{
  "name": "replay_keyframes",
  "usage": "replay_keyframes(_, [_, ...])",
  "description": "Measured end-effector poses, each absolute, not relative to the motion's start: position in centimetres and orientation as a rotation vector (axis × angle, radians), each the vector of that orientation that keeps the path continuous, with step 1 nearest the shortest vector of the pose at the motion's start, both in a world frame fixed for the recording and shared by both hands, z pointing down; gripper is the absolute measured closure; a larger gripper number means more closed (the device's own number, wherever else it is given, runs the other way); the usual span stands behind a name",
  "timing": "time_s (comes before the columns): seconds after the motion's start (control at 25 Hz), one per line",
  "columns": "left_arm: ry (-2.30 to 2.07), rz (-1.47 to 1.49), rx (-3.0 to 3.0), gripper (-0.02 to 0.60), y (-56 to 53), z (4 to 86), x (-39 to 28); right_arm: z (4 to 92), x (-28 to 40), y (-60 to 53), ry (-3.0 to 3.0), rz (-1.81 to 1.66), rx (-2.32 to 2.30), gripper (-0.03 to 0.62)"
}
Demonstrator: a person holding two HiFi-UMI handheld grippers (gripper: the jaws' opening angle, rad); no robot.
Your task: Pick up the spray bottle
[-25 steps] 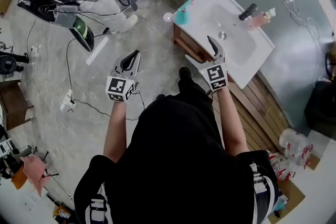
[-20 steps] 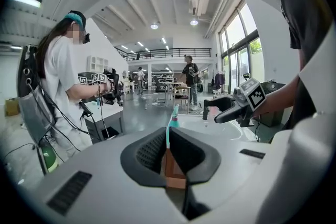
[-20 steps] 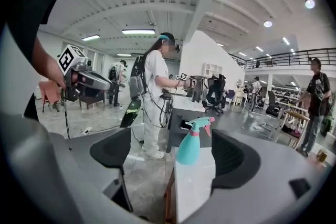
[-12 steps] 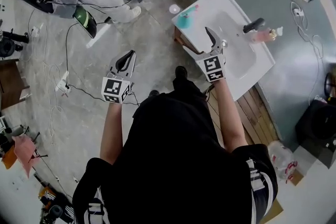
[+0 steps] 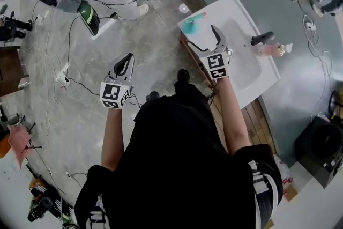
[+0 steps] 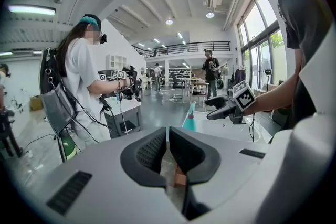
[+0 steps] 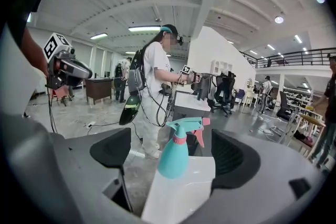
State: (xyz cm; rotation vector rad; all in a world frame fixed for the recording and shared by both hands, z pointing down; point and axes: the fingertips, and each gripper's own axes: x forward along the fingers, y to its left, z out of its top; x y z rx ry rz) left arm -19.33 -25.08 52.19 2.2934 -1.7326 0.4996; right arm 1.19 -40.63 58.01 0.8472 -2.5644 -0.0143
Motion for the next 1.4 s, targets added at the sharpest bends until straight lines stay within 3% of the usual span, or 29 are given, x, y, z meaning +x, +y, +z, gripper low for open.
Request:
replay_keyframes(0.6, [-1.813, 0.481, 2.195, 0.546, -25.4, 52.9, -19.4, 60.4, 0.4, -45.5, -2.52, -0.079, 0.847, 0.098])
replay_keyframes(1.28, [-1.859, 0.501, 2.135, 0.546, -26.5, 52.7, -20.0, 62.4, -2.2, -48.7, -2.523, -0.043, 0.812, 0.14])
replay_keyframes(1.4, [-1.869, 0.503, 2.122, 0.546, -26.4, 52.8, -20.2, 62.7, -2.6, -48.9, -2.51, -0.052, 0.812, 0.177])
